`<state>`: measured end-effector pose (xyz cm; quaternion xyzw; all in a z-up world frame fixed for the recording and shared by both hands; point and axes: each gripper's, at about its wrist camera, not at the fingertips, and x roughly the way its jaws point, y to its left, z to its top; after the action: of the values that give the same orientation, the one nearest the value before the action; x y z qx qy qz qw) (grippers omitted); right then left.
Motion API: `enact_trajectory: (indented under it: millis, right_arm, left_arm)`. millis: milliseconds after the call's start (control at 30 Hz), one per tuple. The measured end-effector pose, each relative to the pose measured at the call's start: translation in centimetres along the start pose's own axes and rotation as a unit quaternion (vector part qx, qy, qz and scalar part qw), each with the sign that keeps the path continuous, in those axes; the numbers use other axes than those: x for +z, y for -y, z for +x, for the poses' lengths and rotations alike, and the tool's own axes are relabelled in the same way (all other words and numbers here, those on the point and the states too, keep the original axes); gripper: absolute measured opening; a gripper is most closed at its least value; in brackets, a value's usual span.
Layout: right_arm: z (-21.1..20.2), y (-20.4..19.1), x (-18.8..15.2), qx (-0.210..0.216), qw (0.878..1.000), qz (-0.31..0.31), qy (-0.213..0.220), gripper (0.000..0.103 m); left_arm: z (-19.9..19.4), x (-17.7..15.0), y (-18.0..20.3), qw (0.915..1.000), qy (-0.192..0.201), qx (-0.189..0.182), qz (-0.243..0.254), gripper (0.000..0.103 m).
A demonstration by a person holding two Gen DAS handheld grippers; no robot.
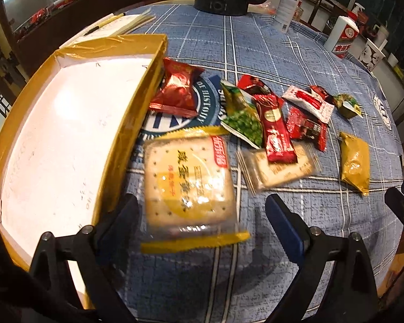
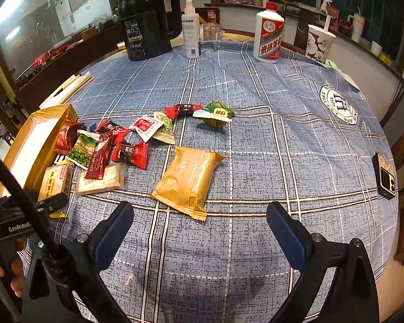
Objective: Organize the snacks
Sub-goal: 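Grasp the yellow-labelled cracker pack with the left tool while the right tool approaches the gold pouch, then grasp the gold foil pouch with the right tool while the left tool holds the cracker pack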
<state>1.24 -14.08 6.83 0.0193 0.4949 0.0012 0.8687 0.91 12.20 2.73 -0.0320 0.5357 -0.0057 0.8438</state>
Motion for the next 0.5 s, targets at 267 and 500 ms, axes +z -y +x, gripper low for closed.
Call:
enact_trajectory:
  millis: [267, 500]
  right_arm:
    - [2.3, 0.7, 0.7, 0.006, 0.999, 0.028, -0.034, 0.080]
    - [5.9, -0.2, 2.1, 0.005, 0.995, 0.051, -0.082, 0.075]
  left_arm:
    - [0.8, 0.6, 0.1, 0.9997, -0.010, 0.009, 0.022, 0.071]
    - [0.5, -0.1, 0.2, 0.9993, -0.017, -0.008, 0.034, 0.071]
